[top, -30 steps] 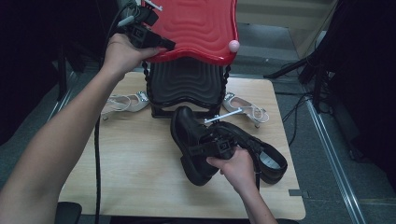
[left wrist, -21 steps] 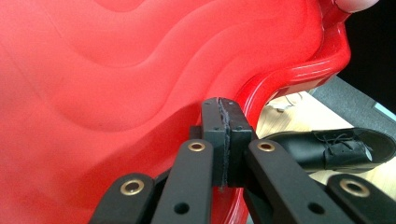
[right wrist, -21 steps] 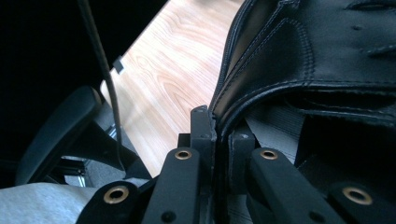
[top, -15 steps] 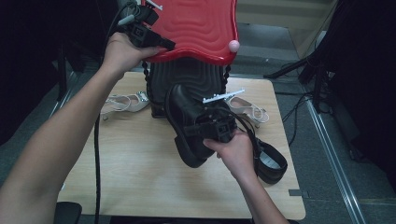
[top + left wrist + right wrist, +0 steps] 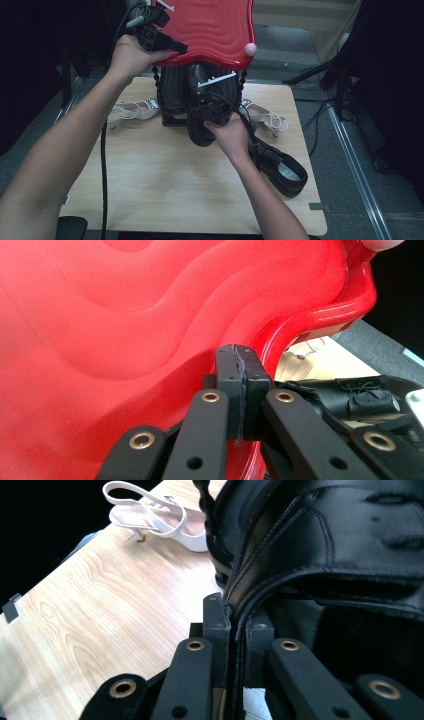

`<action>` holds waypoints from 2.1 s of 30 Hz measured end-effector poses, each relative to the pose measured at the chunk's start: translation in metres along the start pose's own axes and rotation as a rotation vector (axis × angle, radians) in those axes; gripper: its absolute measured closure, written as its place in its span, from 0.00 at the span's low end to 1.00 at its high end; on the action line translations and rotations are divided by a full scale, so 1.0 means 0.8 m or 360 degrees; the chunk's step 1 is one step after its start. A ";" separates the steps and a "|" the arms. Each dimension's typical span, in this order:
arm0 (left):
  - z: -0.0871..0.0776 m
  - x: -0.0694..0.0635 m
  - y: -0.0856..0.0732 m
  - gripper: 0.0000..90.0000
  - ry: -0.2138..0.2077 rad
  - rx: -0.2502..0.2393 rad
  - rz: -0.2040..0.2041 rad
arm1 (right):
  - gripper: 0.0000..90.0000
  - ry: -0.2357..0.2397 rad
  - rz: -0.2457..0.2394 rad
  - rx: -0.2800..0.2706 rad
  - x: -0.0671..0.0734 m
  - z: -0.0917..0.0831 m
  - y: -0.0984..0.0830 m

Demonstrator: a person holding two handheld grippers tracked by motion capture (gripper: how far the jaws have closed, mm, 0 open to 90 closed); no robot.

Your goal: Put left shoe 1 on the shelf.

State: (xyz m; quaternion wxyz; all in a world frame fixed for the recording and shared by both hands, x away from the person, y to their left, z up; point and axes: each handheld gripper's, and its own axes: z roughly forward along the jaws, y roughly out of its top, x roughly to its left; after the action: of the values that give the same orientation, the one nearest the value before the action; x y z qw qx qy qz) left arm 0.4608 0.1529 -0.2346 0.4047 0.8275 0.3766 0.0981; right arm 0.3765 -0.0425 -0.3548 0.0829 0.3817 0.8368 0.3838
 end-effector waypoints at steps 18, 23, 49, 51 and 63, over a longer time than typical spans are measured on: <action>-0.001 -0.001 -0.001 1.00 0.0011 0.0005 0.0031 | 0.96 -0.0309 -0.0182 -0.0144 0.000 0.065 0.018; -0.001 -0.001 -0.001 1.00 0.0011 0.0004 0.0033 | 0.95 -0.0274 -0.0156 -0.0170 0.001 0.074 0.026; -0.001 -0.002 -0.003 1.00 0.0023 -0.0016 0.0015 | 0.73 -0.0145 -0.0040 -0.0170 0.000 0.072 0.027; 0.000 -0.001 -0.002 1.00 0.0023 -0.0014 0.0020 | 0.75 -0.0125 -0.0047 -0.0197 0.005 0.058 0.022; 0.000 -0.001 -0.004 1.00 0.0019 -0.0028 0.0010 | 1.00 -0.0006 -0.0115 -0.0189 0.021 0.002 -0.019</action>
State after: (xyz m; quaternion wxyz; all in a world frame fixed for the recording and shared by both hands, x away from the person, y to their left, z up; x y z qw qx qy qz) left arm 0.4585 0.1536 -0.2364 0.4094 0.8246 0.3754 0.1076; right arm 0.3566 -0.0358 -0.3644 0.1207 0.3463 0.8256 0.4288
